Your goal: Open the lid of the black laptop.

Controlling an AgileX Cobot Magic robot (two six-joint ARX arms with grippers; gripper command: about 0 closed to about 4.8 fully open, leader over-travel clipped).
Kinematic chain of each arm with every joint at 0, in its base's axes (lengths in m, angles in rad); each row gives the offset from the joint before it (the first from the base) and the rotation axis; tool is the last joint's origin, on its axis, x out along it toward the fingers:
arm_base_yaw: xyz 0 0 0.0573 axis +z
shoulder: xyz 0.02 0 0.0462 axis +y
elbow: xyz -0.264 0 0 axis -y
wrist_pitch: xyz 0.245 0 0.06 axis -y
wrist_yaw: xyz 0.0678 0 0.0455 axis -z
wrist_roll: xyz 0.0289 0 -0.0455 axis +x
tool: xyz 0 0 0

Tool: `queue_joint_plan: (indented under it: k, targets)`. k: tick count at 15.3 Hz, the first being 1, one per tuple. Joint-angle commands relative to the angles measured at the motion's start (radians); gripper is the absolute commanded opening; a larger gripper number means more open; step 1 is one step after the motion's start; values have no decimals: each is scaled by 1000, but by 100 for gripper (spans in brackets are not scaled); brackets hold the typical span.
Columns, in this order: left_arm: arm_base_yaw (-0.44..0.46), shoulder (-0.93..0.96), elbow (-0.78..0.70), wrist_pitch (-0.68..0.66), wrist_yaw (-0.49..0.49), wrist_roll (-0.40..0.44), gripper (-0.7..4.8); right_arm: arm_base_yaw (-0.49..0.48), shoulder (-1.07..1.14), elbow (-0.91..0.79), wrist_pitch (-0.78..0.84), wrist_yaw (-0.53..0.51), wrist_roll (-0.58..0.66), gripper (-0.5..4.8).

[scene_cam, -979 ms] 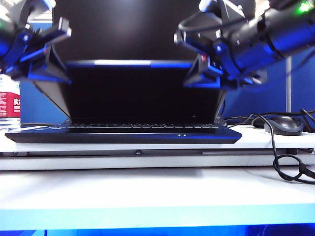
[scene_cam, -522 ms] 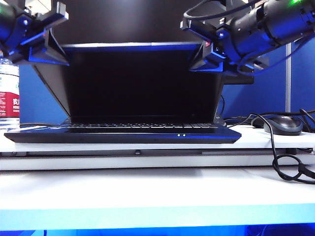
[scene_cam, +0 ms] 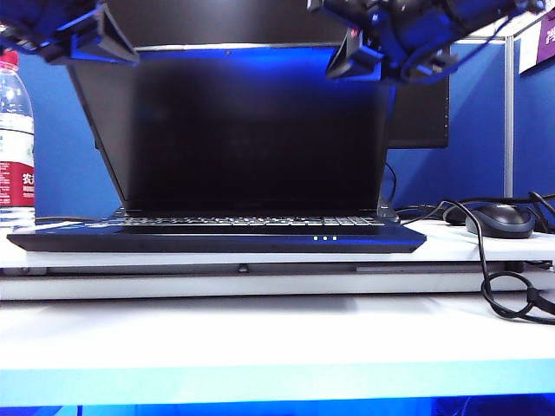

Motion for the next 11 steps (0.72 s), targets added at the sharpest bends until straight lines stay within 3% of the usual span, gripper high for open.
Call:
queue_joint_plan:
  k: [1,4,11]
  targets:
    - [3,55,55,83,19,19,-4,-45,-2,71,1,-7,-7,-1]
    - [76,105,114,120,72,33,-5,-61,25,169,-41,-29,-26,-1]
    - [91,141,203,121,101,41,-4,-72,29,236,-49,-28,-45,-1]
